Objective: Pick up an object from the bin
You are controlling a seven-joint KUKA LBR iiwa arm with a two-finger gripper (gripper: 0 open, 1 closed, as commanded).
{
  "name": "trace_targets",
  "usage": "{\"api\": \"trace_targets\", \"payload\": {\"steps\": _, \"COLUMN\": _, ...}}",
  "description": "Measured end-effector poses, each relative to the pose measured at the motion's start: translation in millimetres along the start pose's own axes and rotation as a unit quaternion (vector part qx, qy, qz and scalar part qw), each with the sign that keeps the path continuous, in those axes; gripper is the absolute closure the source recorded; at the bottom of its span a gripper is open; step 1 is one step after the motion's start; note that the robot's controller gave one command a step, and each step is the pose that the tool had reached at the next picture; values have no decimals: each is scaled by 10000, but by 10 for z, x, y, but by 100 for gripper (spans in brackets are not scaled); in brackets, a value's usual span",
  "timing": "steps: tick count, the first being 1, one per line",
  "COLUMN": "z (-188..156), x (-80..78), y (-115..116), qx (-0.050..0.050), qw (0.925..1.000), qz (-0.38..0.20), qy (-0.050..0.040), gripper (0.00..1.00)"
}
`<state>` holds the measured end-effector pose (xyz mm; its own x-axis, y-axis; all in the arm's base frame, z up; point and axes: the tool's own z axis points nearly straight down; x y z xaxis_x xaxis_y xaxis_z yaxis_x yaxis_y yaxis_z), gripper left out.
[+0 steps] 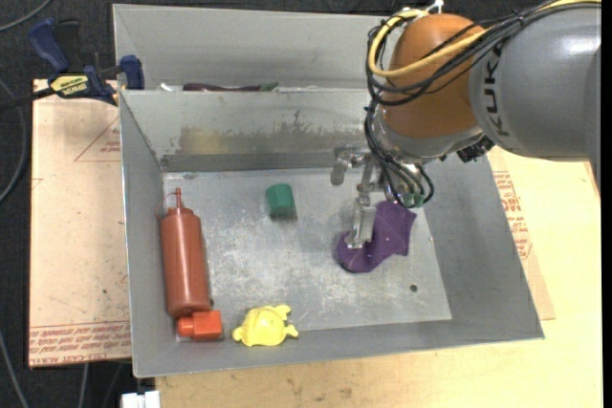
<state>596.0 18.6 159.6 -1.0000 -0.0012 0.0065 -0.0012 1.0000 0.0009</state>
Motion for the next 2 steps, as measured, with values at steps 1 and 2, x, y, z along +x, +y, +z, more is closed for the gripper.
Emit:
{"api": "trace_targets", "payload": {"steps": 1, "z": -48, "x": -16, "y": 0, "qx": -1, "qw": 10000, "qz": 2, "qy": -38, "gripper": 0}}
{"api": "trace_targets", "payload": {"steps": 2, "z": 285, "x": 17, "y": -194, "qx": -4, "qw": 9993, "qz": -373, "qy": -57, "gripper": 0}}
